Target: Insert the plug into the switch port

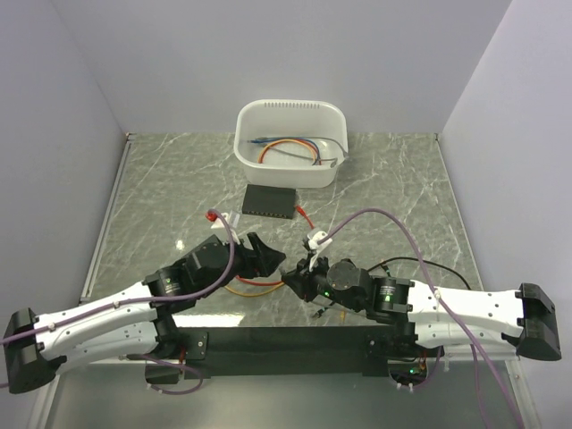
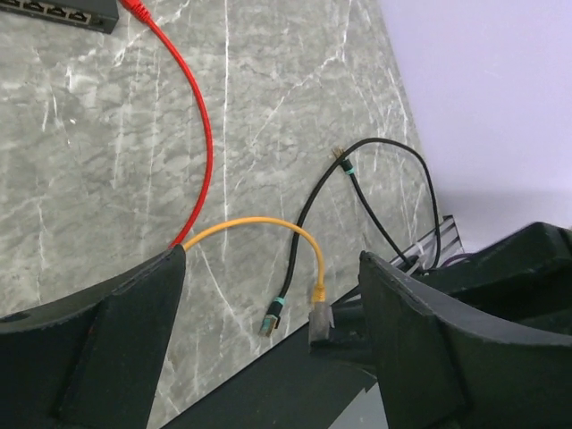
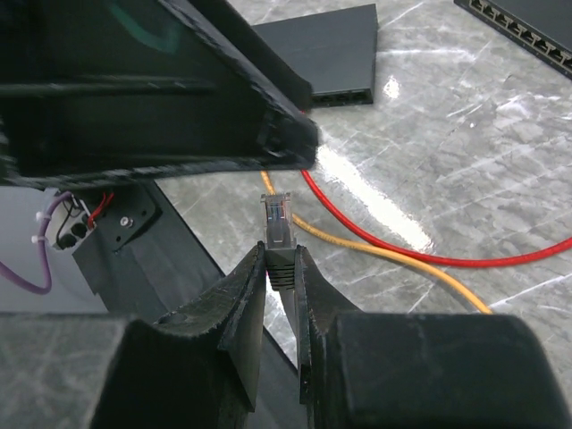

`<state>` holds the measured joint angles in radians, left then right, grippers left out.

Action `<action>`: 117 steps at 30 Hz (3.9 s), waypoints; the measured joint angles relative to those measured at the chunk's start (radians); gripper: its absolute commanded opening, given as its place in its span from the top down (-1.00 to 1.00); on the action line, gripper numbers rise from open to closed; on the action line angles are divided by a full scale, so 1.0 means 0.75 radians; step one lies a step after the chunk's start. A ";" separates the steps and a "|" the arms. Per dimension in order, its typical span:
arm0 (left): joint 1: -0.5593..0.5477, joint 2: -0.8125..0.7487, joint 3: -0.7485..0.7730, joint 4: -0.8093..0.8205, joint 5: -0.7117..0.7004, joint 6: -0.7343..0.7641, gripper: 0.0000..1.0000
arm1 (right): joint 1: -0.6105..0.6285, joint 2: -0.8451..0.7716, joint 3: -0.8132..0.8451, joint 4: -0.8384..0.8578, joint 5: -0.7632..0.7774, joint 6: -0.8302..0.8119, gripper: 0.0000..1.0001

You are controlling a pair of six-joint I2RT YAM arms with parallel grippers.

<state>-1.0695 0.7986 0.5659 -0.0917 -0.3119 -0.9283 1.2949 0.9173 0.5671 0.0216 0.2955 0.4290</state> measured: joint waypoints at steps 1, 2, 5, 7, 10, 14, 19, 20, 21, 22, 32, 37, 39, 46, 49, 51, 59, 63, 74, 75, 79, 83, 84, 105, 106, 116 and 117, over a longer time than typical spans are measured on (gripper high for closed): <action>-0.001 0.015 0.000 0.011 0.001 -0.004 -0.60 | 0.000 -0.002 -0.001 0.001 -0.001 0.001 0.84; -0.001 0.031 0.000 0.025 0.004 -0.009 -0.58 | 0.000 -0.005 -0.001 0.001 -0.001 0.001 0.84; -0.003 0.049 -0.002 0.063 0.016 -0.017 -0.47 | 0.000 -0.024 -0.001 0.003 0.001 0.001 0.83; -0.008 0.050 -0.002 0.089 0.022 -0.025 -0.42 | 0.000 -0.031 -0.001 0.006 0.006 0.001 0.83; -0.020 0.055 -0.003 0.117 0.025 -0.031 -0.36 | 0.000 -0.032 -0.001 0.012 0.015 0.002 0.83; -0.044 0.070 -0.003 0.129 0.025 -0.037 -0.32 | -0.003 -0.026 0.002 0.016 0.034 0.012 0.83; -0.079 0.091 -0.003 0.139 0.019 -0.048 -0.10 | -0.004 -0.024 0.002 0.031 0.055 0.026 0.82; -0.086 0.093 -0.004 0.140 0.017 -0.049 -0.02 | -0.005 -0.025 0.002 0.033 0.059 0.027 0.82; -0.092 0.094 -0.006 0.142 0.013 -0.053 0.06 | -0.005 -0.027 0.002 0.035 0.063 0.031 0.82; -0.095 0.094 -0.007 0.142 0.008 -0.052 0.32 | -0.006 -0.029 0.002 0.037 0.065 0.031 0.82; -0.116 0.102 -0.007 0.211 -0.010 -0.086 0.99 | -0.009 -0.056 0.002 0.037 0.068 0.046 0.25; -0.114 0.101 -0.007 0.153 -0.068 -0.089 0.99 | -0.009 -0.110 0.001 0.052 0.074 0.061 0.04; -0.114 0.100 -0.007 0.140 -0.081 -0.094 0.99 | -0.009 -0.150 -0.006 0.053 0.078 0.061 0.01; -0.114 0.079 -0.007 0.115 -0.105 -0.111 0.99 | -0.011 -0.174 -0.017 0.056 0.081 0.061 0.02; -0.114 0.079 -0.007 0.114 -0.105 -0.112 0.99 | -0.011 -0.135 -0.019 0.062 0.073 0.061 0.02; -0.114 0.079 -0.007 0.113 -0.104 -0.112 0.99 | -0.011 -0.112 -0.021 0.063 0.069 0.061 0.03; -0.116 0.076 -0.006 0.113 -0.104 -0.112 0.99 | -0.011 -0.042 -0.023 0.085 0.065 0.056 0.08; -0.116 0.072 -0.006 0.113 -0.104 -0.112 0.99 | -0.011 -0.002 -0.023 0.101 0.055 0.055 0.12; -0.121 0.071 -0.006 0.112 -0.104 -0.112 0.99 | -0.011 0.023 -0.021 0.128 0.049 0.045 0.29; -0.121 0.071 -0.006 0.111 -0.104 -0.112 0.99 | -0.011 0.024 -0.020 0.131 0.048 0.045 0.33; -0.121 0.066 -0.006 0.107 -0.104 -0.112 0.99 | -0.014 0.034 -0.018 0.132 0.048 0.041 0.40; -0.122 0.063 -0.006 0.106 -0.104 -0.112 0.99 | -0.016 0.042 -0.017 0.132 0.048 0.041 0.45; -0.122 0.063 -0.006 0.106 -0.104 -0.112 0.99 | -0.017 0.043 -0.017 0.132 0.048 0.041 0.49; 0.012 -0.074 0.024 -0.098 -0.252 -0.064 -0.73 | -0.301 0.044 -0.018 0.079 -0.017 0.102 0.89; 0.084 -0.074 0.028 -0.097 -0.237 -0.042 -0.72 | -0.338 0.046 -0.017 0.068 -0.028 0.108 0.90; 0.745 0.252 0.029 0.192 0.190 0.141 -0.66 | -0.728 0.385 0.226 -0.041 -0.178 0.187 0.95; 0.785 0.313 0.028 0.242 0.239 0.155 -0.66 | -0.765 0.443 0.263 -0.045 -0.197 0.199 0.96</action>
<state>-0.4805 1.0332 0.5873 0.0895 -0.1326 -0.8124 0.7208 1.2495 0.7647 -0.0120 0.1478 0.5781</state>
